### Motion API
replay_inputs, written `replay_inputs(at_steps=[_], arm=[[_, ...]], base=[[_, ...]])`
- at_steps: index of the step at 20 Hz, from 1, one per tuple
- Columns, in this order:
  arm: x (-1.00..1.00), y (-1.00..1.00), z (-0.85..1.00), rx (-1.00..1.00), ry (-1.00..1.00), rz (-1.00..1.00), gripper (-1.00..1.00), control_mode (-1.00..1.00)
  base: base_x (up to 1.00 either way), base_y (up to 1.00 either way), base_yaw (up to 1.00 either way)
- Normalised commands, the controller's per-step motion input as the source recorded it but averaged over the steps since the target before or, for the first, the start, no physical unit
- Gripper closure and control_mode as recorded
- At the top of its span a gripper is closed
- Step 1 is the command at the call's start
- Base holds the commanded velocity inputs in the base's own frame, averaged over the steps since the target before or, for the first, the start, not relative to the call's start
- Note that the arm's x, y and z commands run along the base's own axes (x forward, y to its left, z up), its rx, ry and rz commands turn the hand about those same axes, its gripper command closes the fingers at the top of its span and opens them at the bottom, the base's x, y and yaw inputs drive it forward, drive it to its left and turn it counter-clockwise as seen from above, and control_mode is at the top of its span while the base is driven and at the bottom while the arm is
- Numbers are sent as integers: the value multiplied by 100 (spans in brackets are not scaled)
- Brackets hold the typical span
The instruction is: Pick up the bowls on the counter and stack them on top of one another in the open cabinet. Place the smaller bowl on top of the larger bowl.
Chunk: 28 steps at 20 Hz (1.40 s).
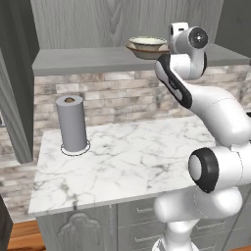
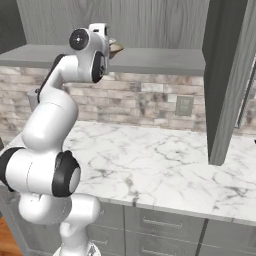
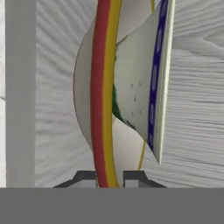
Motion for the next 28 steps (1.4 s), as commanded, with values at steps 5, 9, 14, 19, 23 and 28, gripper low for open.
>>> replay_inputs(at_steps=[5,9,14,19,23,28], arm=[[55,10,-11,0,0,-1,100,-100],[67,16,-1,0,3,-3,100,-100],[46,9,0,0,7,-3,-100,-100],[0,-1,15,0,10,-4,-100,-100],[-60,-14,37,3,14,-6,-100,-100],[-100,-25,13,4,7,-2,-100,-100]], base=[[0,0,0],[0,0,0],[0,0,0],[0,0,0],[0,0,0],[0,0,0]])
